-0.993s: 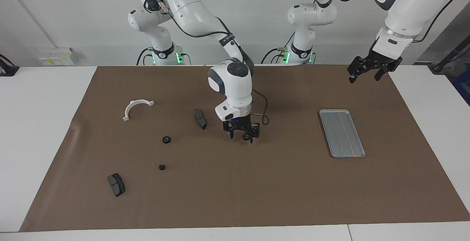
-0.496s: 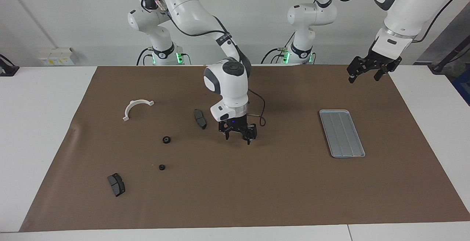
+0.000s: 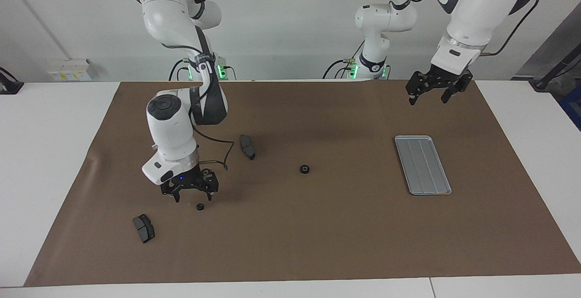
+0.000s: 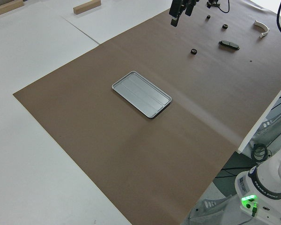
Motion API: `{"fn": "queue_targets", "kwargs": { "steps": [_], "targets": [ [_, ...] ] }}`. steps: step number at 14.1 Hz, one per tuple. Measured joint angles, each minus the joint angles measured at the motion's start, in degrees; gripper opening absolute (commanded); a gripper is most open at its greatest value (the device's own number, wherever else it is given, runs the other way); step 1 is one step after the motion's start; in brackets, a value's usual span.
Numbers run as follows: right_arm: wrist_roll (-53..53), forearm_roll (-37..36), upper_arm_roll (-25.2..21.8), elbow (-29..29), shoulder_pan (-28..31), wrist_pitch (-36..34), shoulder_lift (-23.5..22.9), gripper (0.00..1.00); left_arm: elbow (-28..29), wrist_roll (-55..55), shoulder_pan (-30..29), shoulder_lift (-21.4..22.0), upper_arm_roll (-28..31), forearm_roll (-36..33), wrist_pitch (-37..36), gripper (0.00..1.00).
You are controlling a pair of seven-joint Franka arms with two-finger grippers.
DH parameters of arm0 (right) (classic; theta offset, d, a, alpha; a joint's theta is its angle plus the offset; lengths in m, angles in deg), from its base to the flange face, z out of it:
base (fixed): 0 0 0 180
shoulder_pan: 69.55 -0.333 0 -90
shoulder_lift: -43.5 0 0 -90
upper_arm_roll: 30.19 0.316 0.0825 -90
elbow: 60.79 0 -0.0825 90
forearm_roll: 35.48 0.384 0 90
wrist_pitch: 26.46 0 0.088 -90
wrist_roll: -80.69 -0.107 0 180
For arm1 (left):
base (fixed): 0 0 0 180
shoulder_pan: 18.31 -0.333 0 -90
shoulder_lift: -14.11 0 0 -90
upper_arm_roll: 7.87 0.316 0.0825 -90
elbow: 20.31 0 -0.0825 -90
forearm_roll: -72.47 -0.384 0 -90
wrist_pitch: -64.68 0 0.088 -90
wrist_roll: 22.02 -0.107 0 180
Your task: Pick bearing gear from pile to tray
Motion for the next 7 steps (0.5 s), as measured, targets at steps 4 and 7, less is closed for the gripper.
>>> {"fn": "queue_targets", "kwargs": {
  "steps": [4, 7],
  "targets": [
    [0.25, 0.43, 0.28, 0.24, -0.02, 0.00, -2.08, 0.87, 0.09, 8.65, 7.68, -6.56, -0.13, 1.03, 7.69, 1.00],
    [0.30, 0.45, 0.26, 0.35, 0.10, 0.05, -2.55, 0.59, 0.07, 10.73, 10.97, -11.04, -0.13, 1.08, 12.76, 1.00]
  ]
}}
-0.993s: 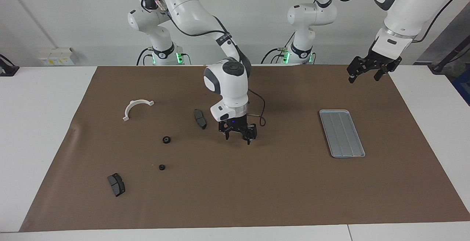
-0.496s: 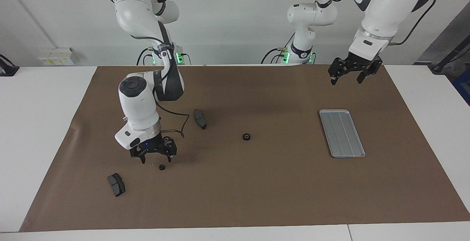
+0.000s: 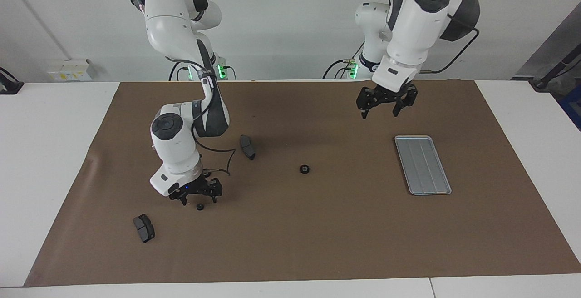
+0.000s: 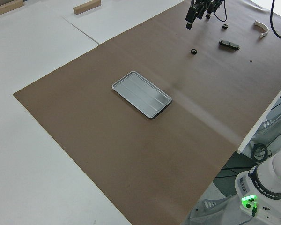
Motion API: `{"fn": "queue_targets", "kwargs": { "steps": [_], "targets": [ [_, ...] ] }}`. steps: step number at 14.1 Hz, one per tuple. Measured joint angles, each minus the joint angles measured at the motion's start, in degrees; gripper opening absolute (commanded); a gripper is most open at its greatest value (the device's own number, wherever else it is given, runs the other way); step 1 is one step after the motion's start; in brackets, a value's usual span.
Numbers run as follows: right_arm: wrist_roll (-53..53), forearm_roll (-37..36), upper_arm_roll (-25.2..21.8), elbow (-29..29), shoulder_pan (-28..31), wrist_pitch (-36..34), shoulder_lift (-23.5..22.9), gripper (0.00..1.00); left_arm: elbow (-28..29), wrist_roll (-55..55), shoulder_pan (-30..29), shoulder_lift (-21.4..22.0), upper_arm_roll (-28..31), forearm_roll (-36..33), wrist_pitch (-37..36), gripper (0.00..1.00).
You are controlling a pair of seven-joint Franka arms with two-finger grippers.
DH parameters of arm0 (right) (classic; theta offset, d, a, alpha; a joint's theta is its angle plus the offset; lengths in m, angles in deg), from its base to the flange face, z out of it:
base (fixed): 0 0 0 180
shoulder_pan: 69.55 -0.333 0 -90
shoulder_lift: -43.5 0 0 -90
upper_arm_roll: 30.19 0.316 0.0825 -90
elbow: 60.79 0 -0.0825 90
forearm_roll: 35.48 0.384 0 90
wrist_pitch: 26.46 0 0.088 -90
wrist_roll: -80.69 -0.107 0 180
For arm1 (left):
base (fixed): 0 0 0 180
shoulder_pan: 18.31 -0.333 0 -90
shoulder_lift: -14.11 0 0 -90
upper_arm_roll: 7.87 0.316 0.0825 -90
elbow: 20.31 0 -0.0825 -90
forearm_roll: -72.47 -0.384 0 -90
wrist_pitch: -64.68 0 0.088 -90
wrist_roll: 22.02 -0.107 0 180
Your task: Pick bearing gear from pile to tray
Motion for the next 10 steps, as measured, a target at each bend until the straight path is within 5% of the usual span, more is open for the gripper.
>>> {"fn": "queue_targets", "kwargs": {
  "steps": [10],
  "targets": [
    [0.02, 0.25, 0.00, 0.00, 0.82, 1.01, -0.59, 0.53, 0.45, 1.02, 6.79, -15.41, 0.19, 0.01, 18.89, 1.00]
  ]
}}
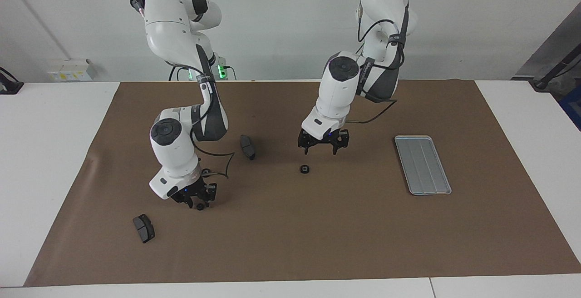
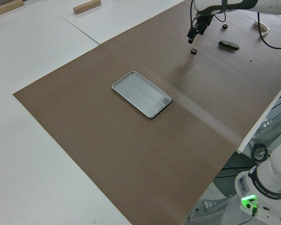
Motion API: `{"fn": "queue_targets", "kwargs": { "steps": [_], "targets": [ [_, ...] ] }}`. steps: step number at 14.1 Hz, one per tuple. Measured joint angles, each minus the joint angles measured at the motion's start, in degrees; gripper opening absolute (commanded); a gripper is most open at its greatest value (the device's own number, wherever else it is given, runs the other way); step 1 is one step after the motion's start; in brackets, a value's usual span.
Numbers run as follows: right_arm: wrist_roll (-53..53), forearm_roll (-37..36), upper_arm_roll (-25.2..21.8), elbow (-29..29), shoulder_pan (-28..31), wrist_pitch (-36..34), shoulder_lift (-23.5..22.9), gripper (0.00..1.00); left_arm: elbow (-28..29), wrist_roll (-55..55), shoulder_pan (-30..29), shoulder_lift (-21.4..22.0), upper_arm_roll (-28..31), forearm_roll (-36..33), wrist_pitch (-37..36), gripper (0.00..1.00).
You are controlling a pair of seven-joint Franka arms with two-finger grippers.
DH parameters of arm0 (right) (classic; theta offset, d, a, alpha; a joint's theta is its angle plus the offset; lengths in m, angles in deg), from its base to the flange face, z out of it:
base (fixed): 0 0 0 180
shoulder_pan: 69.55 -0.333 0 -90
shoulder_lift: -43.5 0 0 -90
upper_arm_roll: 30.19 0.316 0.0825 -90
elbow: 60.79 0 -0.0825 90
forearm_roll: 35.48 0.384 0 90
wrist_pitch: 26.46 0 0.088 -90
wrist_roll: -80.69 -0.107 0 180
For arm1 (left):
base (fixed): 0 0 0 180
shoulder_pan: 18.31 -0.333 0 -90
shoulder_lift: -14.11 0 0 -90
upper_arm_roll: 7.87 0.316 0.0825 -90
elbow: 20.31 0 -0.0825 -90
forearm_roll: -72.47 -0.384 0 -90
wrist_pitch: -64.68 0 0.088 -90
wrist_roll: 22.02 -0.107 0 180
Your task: Pick bearing gear from pile to tray
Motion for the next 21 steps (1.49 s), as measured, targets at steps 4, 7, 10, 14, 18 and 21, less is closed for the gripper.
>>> {"fn": "queue_targets", "kwargs": {
  "steps": [4, 7, 10, 14, 18, 21],
  "targets": [
    [0.00, 0.10, 0.00, 0.00, 0.13, 0.01, -0.27, 0.48, 1.05, -0.03, 0.02, -1.35, 0.06, 0.00, 3.37, 1.00],
    [0.00, 1.25, 0.00, 0.00, 0.14, 0.03, -0.31, 0.45, 2.77, -0.13, 0.56, -1.36, -0.03, 0.00, 4.64, 0.98],
    [0.00, 1.43, 0.00, 0.00, 0.14, 0.04, -0.32, 0.40, 3.74, -0.17, 1.59, -1.36, -0.04, 0.00, 5.01, 0.93],
    [0.00, 1.47, 0.01, -0.01, 0.14, 0.04, -0.32, 0.00, 4.38, -0.19, 2.48, -1.36, -0.06, -0.01, 4.96, 0.81],
    [0.00, 1.49, 0.01, -0.01, 0.14, 0.04, -0.32, 0.00, 4.49, -0.36, 2.48, -1.36, 0.07, -0.06, 4.78, 0.69],
    [0.00, 1.55, 0.01, -0.32, 0.13, -0.16, -0.28, 0.00, 4.50, -0.38, 2.48, -1.36, 0.07, -0.07, 4.78, 0.64]
  ]
}}
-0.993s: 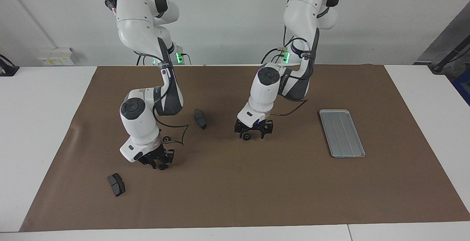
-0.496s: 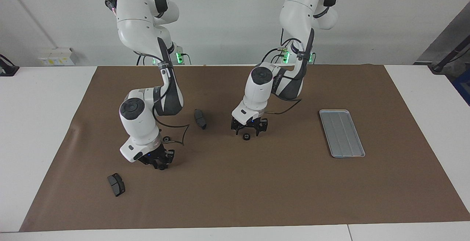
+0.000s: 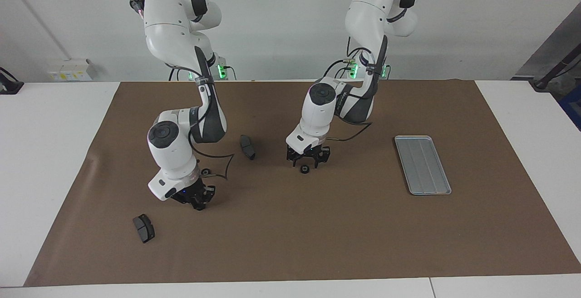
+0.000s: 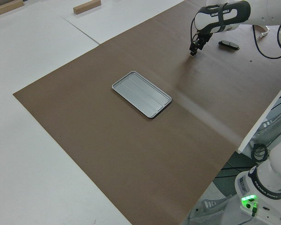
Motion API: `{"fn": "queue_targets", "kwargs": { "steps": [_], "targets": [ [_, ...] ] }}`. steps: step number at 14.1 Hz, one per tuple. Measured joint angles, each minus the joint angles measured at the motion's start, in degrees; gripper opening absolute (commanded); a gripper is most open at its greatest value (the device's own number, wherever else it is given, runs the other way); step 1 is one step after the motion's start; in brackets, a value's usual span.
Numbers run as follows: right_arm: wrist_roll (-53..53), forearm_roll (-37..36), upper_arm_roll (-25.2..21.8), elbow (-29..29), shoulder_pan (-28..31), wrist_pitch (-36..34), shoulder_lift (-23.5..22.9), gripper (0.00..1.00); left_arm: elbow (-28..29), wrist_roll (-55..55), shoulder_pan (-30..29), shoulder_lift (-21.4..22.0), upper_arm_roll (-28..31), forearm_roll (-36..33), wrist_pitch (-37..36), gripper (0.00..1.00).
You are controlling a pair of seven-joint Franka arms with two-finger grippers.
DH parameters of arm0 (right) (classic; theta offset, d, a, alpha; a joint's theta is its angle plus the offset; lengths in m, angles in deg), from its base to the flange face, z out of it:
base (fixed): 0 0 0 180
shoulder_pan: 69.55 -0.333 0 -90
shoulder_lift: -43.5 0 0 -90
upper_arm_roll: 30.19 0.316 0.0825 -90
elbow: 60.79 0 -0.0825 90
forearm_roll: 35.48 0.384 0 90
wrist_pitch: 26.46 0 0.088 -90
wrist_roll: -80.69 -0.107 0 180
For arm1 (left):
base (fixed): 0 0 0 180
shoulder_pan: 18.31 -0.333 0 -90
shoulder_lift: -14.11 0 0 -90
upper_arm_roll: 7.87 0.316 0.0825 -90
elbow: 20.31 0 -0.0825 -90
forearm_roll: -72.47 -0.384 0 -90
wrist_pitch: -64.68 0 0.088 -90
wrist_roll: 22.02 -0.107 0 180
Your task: Pick bearing gear from pile to tray
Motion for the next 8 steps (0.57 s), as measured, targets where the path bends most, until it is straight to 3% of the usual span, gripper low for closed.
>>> {"fn": "queue_targets", "kwargs": {
  "steps": [3, 8],
  "targets": [
    [-1.54, 0.29, 0.01, -1.26, -0.08, -2.99, 1.84, 0.00, 0.00, -0.02, 0.00, 0.00, 0.03, -0.01, 0.02, 0.64],
    [-8.33, 0.36, 0.29, -1.78, -1.65, -10.40, 9.34, 0.00, -0.14, -0.09, 0.00, -0.30, 0.11, -1.20, 0.02, 0.61]
  ]
}}
